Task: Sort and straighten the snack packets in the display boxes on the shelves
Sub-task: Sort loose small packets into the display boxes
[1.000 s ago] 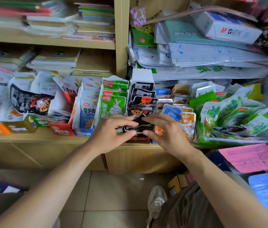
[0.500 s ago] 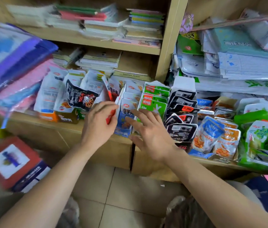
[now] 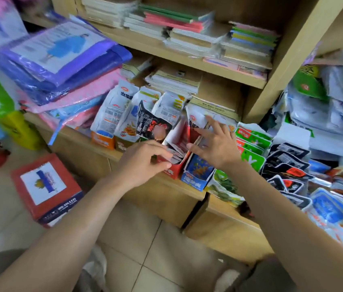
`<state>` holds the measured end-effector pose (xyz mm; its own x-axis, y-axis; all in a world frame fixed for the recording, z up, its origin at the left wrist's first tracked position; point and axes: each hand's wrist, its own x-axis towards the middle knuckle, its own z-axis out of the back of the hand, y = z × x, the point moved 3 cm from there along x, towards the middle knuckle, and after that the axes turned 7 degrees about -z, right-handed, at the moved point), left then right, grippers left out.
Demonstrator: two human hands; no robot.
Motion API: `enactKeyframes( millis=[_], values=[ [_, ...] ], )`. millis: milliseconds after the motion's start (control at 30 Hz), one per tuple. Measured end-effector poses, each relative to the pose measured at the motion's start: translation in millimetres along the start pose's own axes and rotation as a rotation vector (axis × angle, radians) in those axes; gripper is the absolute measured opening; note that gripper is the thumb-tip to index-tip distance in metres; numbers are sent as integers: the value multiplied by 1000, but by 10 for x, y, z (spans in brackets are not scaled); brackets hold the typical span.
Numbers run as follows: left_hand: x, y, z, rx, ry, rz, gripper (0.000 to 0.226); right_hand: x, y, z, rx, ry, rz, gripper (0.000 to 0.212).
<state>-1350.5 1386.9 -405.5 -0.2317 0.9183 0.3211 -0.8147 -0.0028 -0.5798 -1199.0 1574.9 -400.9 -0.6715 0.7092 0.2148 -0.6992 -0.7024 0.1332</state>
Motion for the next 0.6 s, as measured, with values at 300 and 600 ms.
enactKeyframes(
  millis=[300, 600],
  values=[
    [237, -32, 40, 37, -141, -71, 8, -119, 13, -121, 282, -106, -31, 30],
    [934, 27, -117, 90, -336, 0, 42, -329, 12, -99, 513, -211, -13, 45]
  ],
)
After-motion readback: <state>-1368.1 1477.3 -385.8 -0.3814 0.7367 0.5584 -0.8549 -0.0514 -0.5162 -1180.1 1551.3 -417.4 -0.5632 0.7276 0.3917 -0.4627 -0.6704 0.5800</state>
